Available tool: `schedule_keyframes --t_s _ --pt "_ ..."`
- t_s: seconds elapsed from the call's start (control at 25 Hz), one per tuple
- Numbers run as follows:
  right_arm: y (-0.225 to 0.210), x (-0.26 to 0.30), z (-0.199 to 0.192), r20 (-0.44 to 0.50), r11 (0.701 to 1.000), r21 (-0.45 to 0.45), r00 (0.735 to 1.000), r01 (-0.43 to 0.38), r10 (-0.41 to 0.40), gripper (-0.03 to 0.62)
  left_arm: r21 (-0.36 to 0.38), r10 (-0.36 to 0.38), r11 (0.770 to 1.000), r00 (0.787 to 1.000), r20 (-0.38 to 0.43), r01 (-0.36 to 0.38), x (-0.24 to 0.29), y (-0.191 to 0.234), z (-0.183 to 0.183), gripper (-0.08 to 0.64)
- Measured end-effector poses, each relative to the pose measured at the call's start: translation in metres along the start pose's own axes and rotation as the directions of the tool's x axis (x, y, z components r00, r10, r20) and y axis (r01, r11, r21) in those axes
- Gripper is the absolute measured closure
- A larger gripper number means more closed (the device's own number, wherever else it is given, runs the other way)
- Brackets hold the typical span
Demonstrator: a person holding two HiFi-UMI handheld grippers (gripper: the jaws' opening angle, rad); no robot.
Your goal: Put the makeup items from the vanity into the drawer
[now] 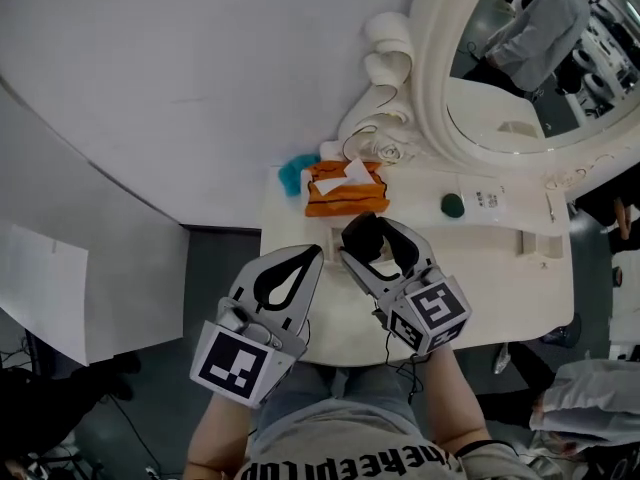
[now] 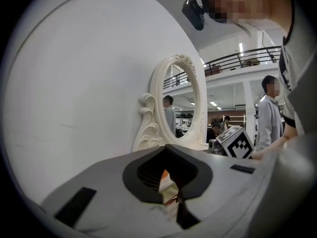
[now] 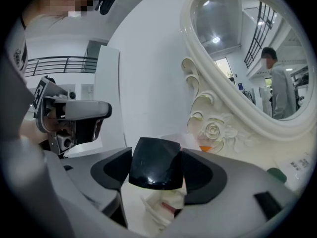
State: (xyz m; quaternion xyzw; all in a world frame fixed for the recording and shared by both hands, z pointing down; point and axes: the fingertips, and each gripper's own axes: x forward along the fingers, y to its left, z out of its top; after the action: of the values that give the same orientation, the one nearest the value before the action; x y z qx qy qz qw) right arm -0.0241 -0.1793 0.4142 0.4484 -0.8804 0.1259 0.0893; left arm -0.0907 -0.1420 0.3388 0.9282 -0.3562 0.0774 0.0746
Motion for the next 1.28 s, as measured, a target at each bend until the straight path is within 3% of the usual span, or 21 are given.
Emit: schedule_keyframes --t_s 0.84,1.28 --pt "-0.009 0.028 -0.059 -0.131 0.996 -0.036 0.987 0.087 -0.091 0.25 -0.034 0.006 0.999 0.999 -0.036 -0.007 -0.005 0.025 -0.023 0.54" --pt "-0.015 0.03 -0.065 -0.153 0.992 -0.036 0.98 0.123 -0.127 0.249 -0.041 0.016 0.999 0.999 -0.036 -0.018 -0.007 0.028 -0.024 0.54"
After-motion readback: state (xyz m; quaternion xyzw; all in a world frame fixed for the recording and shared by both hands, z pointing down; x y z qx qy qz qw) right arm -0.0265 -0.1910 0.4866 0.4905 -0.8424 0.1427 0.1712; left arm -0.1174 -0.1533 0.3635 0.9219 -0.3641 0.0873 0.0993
